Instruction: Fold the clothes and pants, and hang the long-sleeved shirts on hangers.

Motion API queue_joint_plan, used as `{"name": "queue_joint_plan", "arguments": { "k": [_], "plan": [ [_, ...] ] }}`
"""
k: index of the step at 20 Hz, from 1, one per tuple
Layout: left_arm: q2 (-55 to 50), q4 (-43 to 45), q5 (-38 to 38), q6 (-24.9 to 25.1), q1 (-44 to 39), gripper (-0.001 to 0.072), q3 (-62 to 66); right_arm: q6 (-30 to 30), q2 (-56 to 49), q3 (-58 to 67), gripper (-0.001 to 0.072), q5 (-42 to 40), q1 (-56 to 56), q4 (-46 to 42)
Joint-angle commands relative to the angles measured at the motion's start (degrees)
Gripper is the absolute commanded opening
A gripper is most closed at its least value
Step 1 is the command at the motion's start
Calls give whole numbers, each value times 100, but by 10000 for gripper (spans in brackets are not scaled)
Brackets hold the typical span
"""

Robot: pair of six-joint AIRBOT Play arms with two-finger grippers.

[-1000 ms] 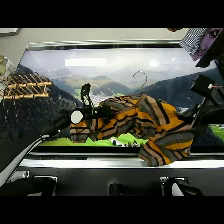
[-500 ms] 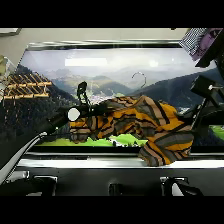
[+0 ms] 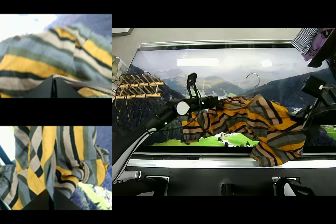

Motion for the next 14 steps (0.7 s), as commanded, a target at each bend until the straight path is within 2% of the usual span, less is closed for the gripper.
{"name": "queue_joint_plan", "arguments": {
  "k": [1,6,10,14],
  "plan": [
    [4,2,-267,382,96,22,393,35,-42,-87,14,-223,-2,-136],
    [4,-4,-551,715,133,23,964,31,-46,-116,14,-428,-2,-184],
    [2,-4,-662,715,129,22,1779,33,-94,-264,15,-468,0,24],
    [2,-7,-909,713,-2,22,2603,35,-129,-492,15,-870,4,306]
  ]
}}
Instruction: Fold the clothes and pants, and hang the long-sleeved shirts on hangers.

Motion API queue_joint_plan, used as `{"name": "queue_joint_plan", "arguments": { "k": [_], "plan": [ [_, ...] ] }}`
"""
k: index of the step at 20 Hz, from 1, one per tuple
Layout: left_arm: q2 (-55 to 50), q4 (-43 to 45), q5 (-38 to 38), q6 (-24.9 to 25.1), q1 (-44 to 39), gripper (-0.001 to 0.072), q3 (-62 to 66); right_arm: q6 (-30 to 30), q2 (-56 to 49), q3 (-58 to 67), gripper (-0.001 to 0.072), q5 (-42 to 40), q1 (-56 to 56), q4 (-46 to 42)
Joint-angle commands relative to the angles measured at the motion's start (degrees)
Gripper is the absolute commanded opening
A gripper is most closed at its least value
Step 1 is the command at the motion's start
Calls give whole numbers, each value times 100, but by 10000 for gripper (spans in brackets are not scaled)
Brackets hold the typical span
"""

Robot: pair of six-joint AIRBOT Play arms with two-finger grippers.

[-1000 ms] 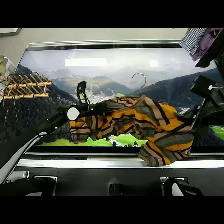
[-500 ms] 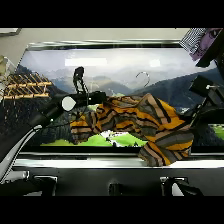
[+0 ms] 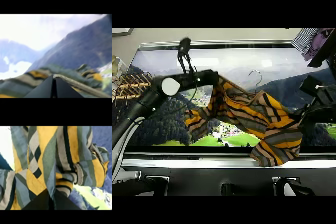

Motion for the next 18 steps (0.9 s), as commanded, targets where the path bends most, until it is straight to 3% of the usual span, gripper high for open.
{"name": "queue_joint_plan", "arguments": {
  "k": [1,13,18],
  "plan": [
    [4,-15,-219,26,-157,23,667,13,-24,-192,15,-431,4,323],
    [-409,-13,-476,-144,-1628,23,761,289,-225,-273,15,-1298,2,1117],
    [-903,118,-678,-144,-1784,24,730,540,-223,-273,15,-1449,2,1115]
  ]
}}
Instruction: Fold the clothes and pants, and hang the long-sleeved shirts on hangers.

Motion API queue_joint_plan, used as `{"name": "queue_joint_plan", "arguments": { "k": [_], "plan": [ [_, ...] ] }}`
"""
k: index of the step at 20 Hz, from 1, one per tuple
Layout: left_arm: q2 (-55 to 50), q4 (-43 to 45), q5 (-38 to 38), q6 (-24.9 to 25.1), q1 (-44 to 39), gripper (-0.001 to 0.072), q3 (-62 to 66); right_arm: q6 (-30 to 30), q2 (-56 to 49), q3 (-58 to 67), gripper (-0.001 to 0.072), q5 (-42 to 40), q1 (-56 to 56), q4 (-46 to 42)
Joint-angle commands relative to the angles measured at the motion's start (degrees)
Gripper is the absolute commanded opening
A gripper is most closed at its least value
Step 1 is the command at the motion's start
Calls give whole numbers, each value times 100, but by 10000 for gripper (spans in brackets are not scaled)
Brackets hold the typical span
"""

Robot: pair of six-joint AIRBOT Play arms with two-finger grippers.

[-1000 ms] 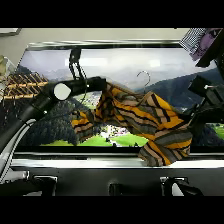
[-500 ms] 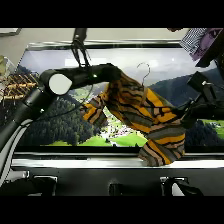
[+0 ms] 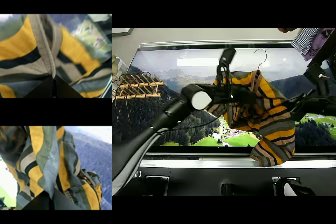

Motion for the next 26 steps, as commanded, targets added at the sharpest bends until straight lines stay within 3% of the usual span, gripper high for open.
{"name": "queue_joint_plan", "arguments": {
  "k": [1,5,6,8,11,15,16,19,22,26],
  "plan": [
    [-326,72,-201,0,-90,51,-17,278,2,-2,15,-190,4,50],
    [-275,92,-184,4,101,530,-9,372,127,4,16,-219,4,44],
    [-216,92,-203,20,179,557,-9,404,201,4,16,-264,4,22],
    [-79,136,-380,107,378,557,-9,726,404,4,16,-481,4,-103],
    [190,435,-804,107,691,557,-9,1683,734,4,16,-772,0,-551],
    [662,866,-1279,105,1034,557,-11,4474,1154,7,17,-1147,0,-1528],
    [774,962,-1364,105,1097,556,-11,4878,1211,48,17,-1056,0,-1773],
    [1071,1038,-1582,105,1246,556,-11,5845,1215,442,17,-667,0,-2225],
    [1189,1078,-1851,105,1252,555,-11,6592,1021,1246,16,-173,0,-3307],
    [1189,1078,-2164,103,1241,555,-11,6977,295,2771,16,960,0,-4911]
  ]
}}
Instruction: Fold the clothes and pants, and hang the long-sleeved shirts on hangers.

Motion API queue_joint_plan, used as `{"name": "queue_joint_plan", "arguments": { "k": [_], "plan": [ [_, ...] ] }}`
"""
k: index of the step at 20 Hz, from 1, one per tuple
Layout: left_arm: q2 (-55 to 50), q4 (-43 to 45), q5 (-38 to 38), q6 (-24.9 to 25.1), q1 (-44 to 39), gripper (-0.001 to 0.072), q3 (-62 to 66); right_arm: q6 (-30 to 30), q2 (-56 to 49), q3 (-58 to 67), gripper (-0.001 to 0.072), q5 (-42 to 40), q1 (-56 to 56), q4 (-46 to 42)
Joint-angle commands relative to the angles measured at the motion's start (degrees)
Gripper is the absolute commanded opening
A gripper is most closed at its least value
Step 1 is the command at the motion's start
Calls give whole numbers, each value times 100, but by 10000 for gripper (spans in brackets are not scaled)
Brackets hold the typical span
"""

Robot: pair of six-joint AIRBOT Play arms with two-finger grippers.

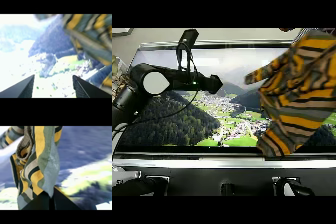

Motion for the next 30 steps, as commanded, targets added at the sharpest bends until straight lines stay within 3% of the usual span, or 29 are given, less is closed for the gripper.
{"name": "queue_joint_plan", "arguments": {
  "k": [1,4,8,10,18,24,30],
  "plan": [
    [44,42,-297,-2,15,555,0,527,-640,1314,16,1137,0,-1589],
    [44,42,-343,-2,15,555,0,850,-1252,2337,16,1971,-2,-2577],
    [44,42,-529,-2,15,554,0,1346,-1493,2723,17,2155,-7,-4291],
    [44,42,-684,0,15,554,0,1484,-1572,2723,17,2004,-9,-4647],
    [39,42,-730,0,15,546,0,1799,-1884,2726,18,1073,-2465,-3486],
    [13,42,-730,0,15,545,0,2518,-2017,2732,17,-505,-2758,-4197],
    [7,42,-730,0,15,545,0,2601,-2778,3550,17,114,-2758,-4111]
  ]
}}
